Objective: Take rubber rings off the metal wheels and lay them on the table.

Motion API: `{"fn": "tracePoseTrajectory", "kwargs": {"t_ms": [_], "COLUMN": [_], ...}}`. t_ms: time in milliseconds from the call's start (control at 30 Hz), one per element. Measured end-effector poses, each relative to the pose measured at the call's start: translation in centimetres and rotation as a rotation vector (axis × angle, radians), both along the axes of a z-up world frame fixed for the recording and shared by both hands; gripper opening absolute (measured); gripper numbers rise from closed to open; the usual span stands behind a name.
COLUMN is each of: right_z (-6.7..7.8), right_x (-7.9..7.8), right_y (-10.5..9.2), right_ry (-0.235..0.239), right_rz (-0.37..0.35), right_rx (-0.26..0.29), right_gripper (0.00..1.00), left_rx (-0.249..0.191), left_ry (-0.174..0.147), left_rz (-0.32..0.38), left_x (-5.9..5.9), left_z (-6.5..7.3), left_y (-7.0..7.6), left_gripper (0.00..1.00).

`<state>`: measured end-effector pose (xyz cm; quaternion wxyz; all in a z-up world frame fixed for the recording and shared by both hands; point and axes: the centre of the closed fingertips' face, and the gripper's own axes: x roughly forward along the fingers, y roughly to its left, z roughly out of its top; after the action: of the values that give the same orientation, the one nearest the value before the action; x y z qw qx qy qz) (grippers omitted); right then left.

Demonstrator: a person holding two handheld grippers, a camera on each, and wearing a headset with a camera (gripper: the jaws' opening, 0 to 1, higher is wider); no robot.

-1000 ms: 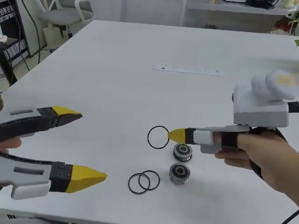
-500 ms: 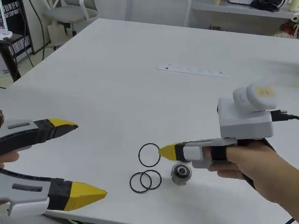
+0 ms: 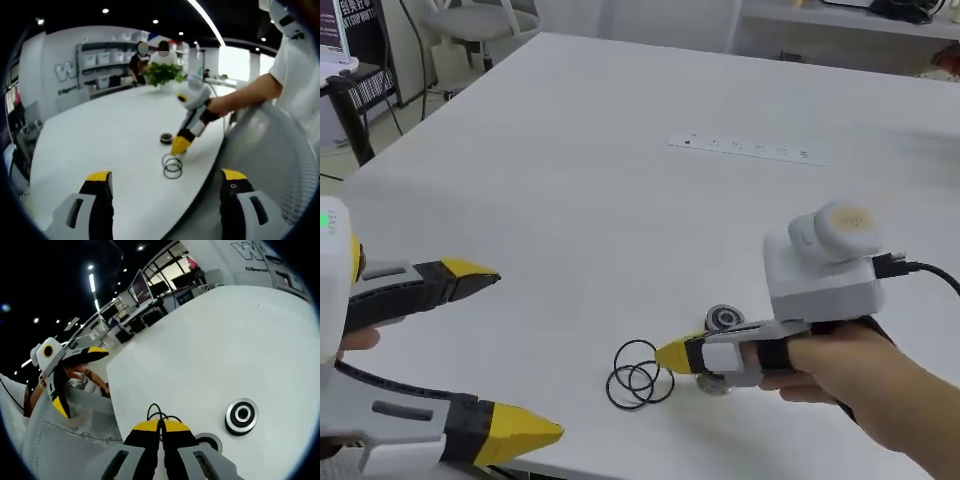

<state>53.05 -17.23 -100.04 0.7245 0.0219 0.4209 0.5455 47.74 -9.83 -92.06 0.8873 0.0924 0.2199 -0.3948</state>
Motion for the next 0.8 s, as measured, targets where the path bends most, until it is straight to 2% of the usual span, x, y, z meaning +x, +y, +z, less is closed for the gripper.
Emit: {"fn": "tracePoseTrajectory", "kwargs": {"t_ms": [133,367,567,800], "right_z": [-0.4,-1.1,-1.5,-1.5], "right_x": [0.0,0.2,0.3,0.4], "right_y": [0.0,-0.2,-0.3,-0.2], "right_ry": [0.003,-0.038,-0.093,-0.131], "right_rz": [0.005,0.021,0.041,0.062], "right_rx": [-0.015,-0.056,-0.093,-0.104], "right_gripper": [0.00,0.00,0.00,0.00], "left_rx": [-0.006,-0.008,0.000,0.000], "left_ry": [0.002,0.009,0.009,0.010], "left_rz": [0.003,0.013,0.017,0.019], "left_x": [0.0,0.1,0.2,0.2], "left_z": [0.0,-0.2,-0.3,-0.3], "left_y": [0.0,0.2,0.3,0.3], "left_gripper": [0.89,0.88,0.88,0.86]}}
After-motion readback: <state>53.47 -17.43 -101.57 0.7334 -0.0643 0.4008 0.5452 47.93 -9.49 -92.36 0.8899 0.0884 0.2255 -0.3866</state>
